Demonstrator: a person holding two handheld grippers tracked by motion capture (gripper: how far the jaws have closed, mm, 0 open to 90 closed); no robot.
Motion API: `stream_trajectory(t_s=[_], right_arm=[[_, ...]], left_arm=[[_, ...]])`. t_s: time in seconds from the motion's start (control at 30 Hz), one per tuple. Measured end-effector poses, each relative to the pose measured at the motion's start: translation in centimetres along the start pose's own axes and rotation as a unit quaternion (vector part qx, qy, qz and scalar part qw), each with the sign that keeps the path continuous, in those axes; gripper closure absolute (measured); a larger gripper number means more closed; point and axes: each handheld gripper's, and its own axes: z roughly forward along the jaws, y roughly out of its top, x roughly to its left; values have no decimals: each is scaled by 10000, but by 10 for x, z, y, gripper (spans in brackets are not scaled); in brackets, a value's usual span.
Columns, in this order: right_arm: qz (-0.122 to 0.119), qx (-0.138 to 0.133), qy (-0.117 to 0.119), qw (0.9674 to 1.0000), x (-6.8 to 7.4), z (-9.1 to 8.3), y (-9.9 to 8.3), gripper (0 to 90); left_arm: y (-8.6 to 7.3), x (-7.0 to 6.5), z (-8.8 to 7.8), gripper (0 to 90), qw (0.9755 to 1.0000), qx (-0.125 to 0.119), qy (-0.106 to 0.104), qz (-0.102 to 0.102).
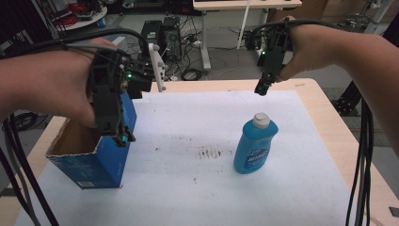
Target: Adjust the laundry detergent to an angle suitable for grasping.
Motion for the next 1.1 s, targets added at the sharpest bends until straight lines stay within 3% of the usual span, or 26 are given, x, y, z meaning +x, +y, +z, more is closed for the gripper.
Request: stream_trajectory(t_s=[0.53,0.9,1.1], right_arm=[[31,9,-33,10000,-1,-2,-3,17],[183,-65,-97,9998,-5,-6,-14,18],[143,-23,-90,9999,-6,-4,-14,18]], left_arm=[[2,-1,-1,17,10000,-31,32,-22],[6,-2,-2,17,9997,-190,118,-124],[11,-3,1,17,9995,-257,115,-117]])
